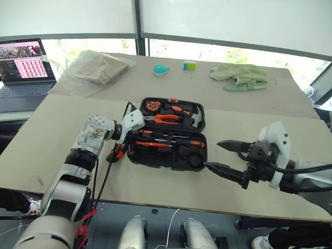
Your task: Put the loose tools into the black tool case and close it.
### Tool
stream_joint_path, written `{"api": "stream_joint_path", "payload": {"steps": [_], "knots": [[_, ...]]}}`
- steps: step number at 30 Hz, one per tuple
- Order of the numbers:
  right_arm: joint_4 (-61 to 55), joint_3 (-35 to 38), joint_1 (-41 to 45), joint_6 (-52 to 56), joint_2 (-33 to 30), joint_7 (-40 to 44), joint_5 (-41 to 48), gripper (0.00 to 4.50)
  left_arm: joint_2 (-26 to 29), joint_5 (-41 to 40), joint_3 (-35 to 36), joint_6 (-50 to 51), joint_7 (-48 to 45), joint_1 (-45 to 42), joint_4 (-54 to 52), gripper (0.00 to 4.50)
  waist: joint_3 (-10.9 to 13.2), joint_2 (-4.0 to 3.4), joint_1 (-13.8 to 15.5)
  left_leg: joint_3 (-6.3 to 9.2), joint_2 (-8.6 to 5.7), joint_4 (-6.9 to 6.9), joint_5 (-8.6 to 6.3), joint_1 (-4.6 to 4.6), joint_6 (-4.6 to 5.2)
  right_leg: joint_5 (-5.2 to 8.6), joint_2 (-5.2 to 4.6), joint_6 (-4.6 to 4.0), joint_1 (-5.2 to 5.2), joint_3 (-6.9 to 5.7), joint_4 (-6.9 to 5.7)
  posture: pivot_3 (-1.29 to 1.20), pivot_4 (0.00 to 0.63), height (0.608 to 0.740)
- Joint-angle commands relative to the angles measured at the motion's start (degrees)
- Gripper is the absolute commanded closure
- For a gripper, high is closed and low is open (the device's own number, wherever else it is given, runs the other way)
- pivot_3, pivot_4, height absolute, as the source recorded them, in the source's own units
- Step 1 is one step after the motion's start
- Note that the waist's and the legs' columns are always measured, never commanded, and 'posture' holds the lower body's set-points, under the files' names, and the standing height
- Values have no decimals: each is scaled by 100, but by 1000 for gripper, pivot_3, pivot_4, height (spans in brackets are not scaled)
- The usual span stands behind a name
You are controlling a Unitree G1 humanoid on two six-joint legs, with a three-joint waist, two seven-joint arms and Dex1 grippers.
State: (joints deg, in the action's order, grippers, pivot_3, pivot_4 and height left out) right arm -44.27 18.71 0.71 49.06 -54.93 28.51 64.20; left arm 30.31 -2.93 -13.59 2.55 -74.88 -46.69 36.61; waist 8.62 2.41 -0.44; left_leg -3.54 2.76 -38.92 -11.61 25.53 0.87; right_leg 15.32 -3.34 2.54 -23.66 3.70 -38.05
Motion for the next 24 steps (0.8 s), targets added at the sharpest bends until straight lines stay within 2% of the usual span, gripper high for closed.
{"api": "stream_joint_path", "payload": {"steps": [1,6,10,17,24], "knots": [[-63,98,-70,-111,36,41,-89,0,92,10,37,74,-44,227,-76,4449,0,0,-23,0,0,5,-1,-15,0,1,0,0,16,0,5,0,150,740],[-88,89,-145,-129,71,81,-168,0,-16,-749,588,1070,-169,14,-449,4449,1,1,-27,0,2,8,-2,-31,1,2,0,-1,33,-2,9,0,150,740],[-140,63,-192,-136,105,122,-231,0,31,-1023,651,1761,-305,17,-835,4449,1,1,-17,1,1,6,-2,-29,1,2,-1,0,34,-3,9,0,150,740],[-116,18,-115,-127,135,171,-311,0,-8,-680,356,1613,-149,257,-935,4449,1,1,-20,1,-1,6,-2,-30,1,2,-2,0,36,-4,10,0,150,740],[-5,-28,-2,-106,145,185,-381,0,166,-85,-62,628,-37,725,-773,4449,-2,-3,-22,1,1,7,-2,-40,1,2,-2,-1,45,-3,12,0,150,740]]}}
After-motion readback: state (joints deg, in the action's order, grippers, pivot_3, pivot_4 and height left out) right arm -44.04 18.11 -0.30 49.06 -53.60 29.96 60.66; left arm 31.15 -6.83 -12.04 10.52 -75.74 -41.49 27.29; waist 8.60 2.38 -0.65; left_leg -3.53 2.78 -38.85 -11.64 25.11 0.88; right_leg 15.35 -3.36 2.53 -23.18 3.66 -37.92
